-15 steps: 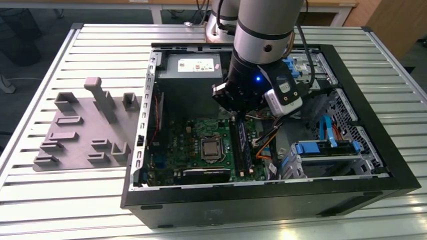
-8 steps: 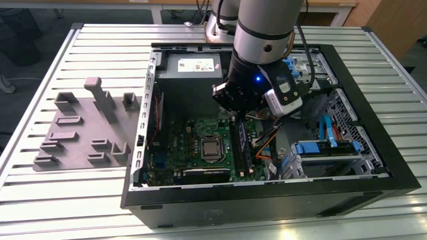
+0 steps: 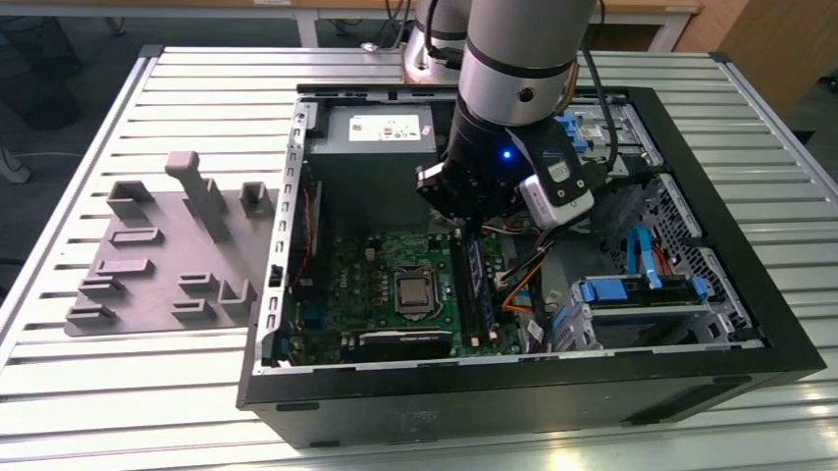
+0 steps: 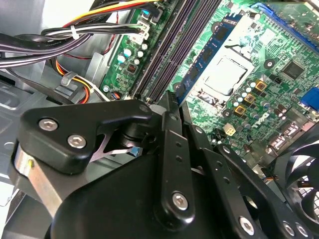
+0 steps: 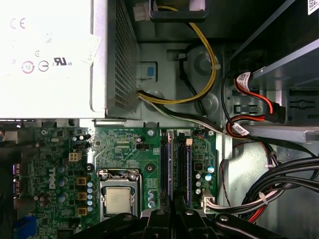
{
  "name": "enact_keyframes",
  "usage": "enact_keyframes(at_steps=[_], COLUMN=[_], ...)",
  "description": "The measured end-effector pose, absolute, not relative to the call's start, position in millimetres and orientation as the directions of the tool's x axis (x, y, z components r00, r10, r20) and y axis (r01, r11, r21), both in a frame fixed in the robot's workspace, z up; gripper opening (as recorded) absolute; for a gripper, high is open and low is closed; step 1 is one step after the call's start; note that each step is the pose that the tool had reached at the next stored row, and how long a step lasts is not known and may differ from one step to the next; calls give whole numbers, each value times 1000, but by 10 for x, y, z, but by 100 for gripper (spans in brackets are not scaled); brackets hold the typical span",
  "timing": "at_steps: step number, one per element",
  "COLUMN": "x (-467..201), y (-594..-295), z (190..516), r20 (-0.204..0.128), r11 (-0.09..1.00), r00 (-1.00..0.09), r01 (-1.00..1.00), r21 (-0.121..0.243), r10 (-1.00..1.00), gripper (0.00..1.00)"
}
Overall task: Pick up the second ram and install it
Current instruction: 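Insert the second ram into the second slot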
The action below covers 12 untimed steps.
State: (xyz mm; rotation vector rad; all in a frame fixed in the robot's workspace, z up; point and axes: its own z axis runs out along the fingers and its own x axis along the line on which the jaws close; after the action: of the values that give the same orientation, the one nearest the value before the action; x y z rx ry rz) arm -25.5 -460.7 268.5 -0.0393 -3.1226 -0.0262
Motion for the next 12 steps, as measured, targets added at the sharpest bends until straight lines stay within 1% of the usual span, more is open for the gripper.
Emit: enact_keyframes(at_steps=[12], x=[-255], y=[-4607], z=[2656], r20=[19], r11=[1000], r00=[-1000], r01=[22], r21=[16], r10=[22], gripper=[14])
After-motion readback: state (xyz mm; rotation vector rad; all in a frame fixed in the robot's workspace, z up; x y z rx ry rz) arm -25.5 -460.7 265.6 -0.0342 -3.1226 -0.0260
